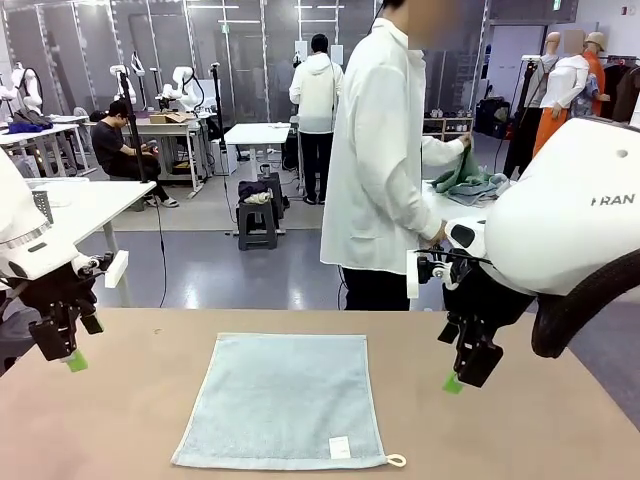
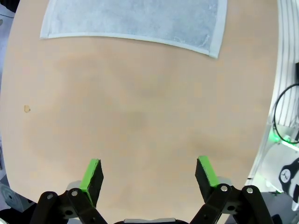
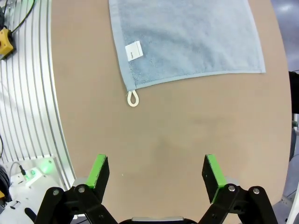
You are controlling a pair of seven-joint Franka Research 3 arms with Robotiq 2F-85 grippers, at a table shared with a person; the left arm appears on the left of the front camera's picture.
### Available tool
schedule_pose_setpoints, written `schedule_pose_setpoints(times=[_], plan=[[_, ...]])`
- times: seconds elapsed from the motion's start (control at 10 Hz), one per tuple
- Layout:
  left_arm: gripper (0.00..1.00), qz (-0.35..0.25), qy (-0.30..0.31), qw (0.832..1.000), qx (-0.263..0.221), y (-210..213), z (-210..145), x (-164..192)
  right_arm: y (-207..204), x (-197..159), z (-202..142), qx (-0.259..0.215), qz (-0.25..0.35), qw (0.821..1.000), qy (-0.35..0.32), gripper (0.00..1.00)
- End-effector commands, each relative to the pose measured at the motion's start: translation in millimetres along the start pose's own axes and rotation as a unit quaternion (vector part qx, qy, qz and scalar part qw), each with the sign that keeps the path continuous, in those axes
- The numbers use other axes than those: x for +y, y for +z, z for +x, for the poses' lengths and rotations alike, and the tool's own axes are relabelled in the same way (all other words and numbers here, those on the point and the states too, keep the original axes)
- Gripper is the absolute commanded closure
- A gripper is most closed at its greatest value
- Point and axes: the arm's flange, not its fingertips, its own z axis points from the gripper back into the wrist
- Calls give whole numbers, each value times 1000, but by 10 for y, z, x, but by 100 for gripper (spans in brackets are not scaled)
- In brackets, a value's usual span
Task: Fold the towels and place them in the basket.
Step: When a person lays out a Towel with hook on the table, fold it in half twice.
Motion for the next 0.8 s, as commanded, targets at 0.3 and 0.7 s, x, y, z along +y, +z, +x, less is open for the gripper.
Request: schedule_pose_setpoints(times=[0.3, 0.7], plan=[[0, 9, -14, 1000, 20, -90, 327, -59, -66, 53, 163, 46, -4, 999, 11, 0], [0, 2, -39, 998, 52, -600, 1090, -83, -557, 183, 628, 95, -3, 995, 32, 0]])
